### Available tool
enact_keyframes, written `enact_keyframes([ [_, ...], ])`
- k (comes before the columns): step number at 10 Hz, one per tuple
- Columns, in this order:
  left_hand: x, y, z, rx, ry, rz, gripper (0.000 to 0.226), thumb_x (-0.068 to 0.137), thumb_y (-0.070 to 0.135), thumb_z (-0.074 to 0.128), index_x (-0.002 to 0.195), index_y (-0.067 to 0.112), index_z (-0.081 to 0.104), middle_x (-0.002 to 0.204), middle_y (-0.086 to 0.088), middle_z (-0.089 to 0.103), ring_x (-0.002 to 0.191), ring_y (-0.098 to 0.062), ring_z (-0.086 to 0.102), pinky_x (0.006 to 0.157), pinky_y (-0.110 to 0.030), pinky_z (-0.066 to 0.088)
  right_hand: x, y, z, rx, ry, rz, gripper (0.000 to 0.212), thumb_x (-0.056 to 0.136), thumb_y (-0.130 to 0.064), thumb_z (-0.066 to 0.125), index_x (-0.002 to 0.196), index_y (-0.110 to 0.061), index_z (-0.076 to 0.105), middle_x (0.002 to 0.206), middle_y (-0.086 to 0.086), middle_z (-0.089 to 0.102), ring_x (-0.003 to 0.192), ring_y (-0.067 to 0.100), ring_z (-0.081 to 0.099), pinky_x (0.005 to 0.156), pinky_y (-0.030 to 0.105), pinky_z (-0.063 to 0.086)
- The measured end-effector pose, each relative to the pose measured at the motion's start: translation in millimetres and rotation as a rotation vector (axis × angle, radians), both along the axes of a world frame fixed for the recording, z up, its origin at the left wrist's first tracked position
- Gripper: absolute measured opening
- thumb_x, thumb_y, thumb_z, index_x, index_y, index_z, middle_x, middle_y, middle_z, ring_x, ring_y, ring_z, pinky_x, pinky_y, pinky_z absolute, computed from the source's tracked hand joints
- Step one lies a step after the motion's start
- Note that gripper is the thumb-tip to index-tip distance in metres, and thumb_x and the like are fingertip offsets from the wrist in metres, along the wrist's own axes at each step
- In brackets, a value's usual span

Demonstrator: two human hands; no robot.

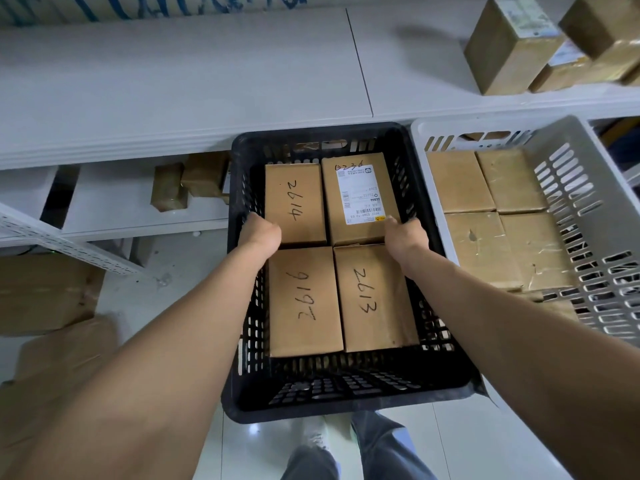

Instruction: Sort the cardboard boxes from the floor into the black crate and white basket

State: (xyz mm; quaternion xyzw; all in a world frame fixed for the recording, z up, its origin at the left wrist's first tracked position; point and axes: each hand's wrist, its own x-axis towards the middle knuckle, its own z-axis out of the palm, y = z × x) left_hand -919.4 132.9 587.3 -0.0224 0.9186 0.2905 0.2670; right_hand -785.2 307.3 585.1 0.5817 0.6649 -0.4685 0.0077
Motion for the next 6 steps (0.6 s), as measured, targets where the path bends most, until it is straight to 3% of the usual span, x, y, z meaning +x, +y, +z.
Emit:
enact_keyframes([
  [2, -7, 6, -11, 0.135, -0.076, 0.055, 0.035, 0.098, 0.012, 0.040, 0.130, 0.005, 0.051, 0.123, -0.010, 0.056, 0.101, -0.024, 0.052, 0.075, -0.029, 0.039, -23, 4, 4, -0.059, -0.024, 0.093, 0.061, 0.096, -0.047, 0.036, 0.143, -0.007, 0.035, 0.140, 0.013, 0.044, 0.120, 0.031, 0.049, 0.103, 0.040, 0.040],
  [3, -5, 5, -13, 0.169, -0.065, 0.051, 0.032, 0.099, 0.014, 0.040, 0.129, 0.007, 0.052, 0.107, -0.004, 0.047, 0.097, -0.021, 0.047, 0.074, -0.026, 0.036, -21, 6, 4, -0.046, -0.040, 0.092, 0.059, 0.097, -0.046, 0.036, 0.142, -0.008, 0.036, 0.138, 0.013, 0.046, 0.118, 0.030, 0.050, 0.100, 0.040, 0.043],
  [4, -4, 3, -11, 0.190, -0.100, 0.049, 0.034, 0.100, 0.017, 0.041, 0.133, 0.012, 0.047, 0.123, -0.009, 0.050, 0.115, -0.026, 0.048, 0.085, -0.029, 0.034, -20, 9, 3, -0.033, -0.043, 0.117, 0.055, 0.098, -0.043, 0.036, 0.140, -0.007, 0.038, 0.132, 0.012, 0.052, 0.106, 0.025, 0.054, 0.083, 0.033, 0.045],
  [5, -2, 3, 2, 0.195, -0.080, 0.086, 0.048, 0.100, 0.023, 0.042, 0.145, 0.009, 0.032, 0.146, -0.010, 0.041, 0.131, -0.028, 0.041, 0.101, -0.035, 0.035, -18, 10, 17, 0.044, -0.067, 0.136, 0.051, 0.098, -0.041, 0.035, 0.134, -0.005, 0.043, 0.125, 0.013, 0.055, 0.100, 0.026, 0.055, 0.074, 0.032, 0.040],
  [6, 2, 7, 21, 0.250, 0.054, 0.078, 0.050, 0.100, 0.027, 0.044, 0.146, 0.012, 0.033, 0.147, -0.009, 0.041, 0.132, -0.027, 0.041, 0.104, -0.036, 0.034, -13, 5, 33, 0.168, 0.065, 0.171, 0.046, 0.098, -0.039, 0.036, 0.126, -0.005, 0.049, 0.122, 0.014, 0.058, 0.102, 0.025, 0.055, 0.074, 0.030, 0.042],
])
